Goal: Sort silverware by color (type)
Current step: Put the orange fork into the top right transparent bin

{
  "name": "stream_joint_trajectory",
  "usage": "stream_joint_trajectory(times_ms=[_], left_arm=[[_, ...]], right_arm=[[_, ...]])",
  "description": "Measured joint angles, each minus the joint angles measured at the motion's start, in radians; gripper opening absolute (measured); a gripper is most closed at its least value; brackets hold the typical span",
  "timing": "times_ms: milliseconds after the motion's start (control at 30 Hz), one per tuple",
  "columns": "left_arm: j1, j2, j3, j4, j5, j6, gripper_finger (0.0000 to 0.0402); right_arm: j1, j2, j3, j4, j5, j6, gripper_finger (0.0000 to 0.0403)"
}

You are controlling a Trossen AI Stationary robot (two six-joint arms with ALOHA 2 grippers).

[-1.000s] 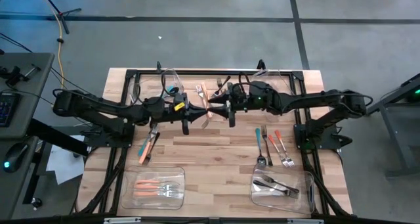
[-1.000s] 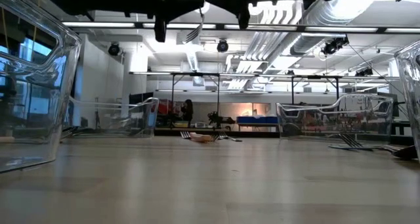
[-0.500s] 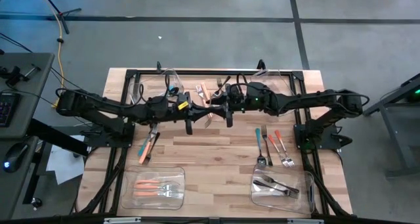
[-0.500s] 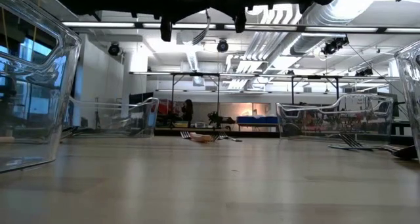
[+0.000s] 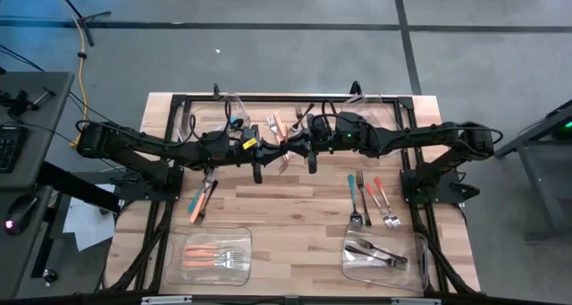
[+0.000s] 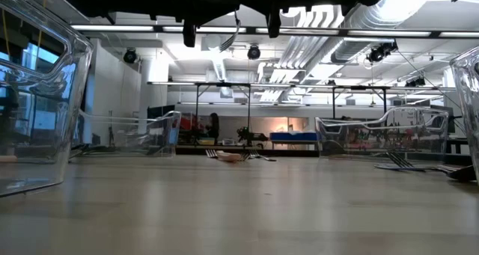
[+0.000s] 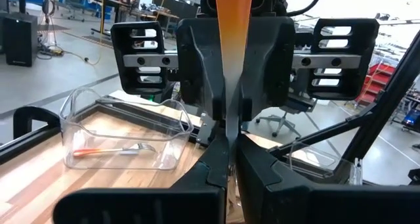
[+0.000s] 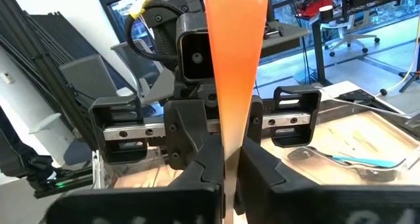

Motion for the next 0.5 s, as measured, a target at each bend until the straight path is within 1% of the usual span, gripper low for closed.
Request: stream_joint_trajectory(times_ms=[100, 233, 367, 500], left_arm=[[0.0, 0.0, 0.0, 0.0, 0.0, 0.0, 0.0003], [0.0, 0.0, 0.0, 0.0, 0.0, 0.001, 0.0003], [0.0, 0.0, 0.0, 0.0, 0.0, 0.001, 0.0004], [0.0, 0.0, 0.0, -0.001, 0.0, 0.002, 0.0004]], right_arm=[[0.0, 0.0, 0.0, 0.0, 0.0, 0.006, 0.0019], [0.0, 0.0, 0.0, 0.0, 0.0, -0.002, 0.0008], [0.0, 0.0, 0.0, 0.0, 0.0, -0.002, 0.0012], [0.0, 0.0, 0.0, 0.0, -0.001, -0.002, 0.0006]])
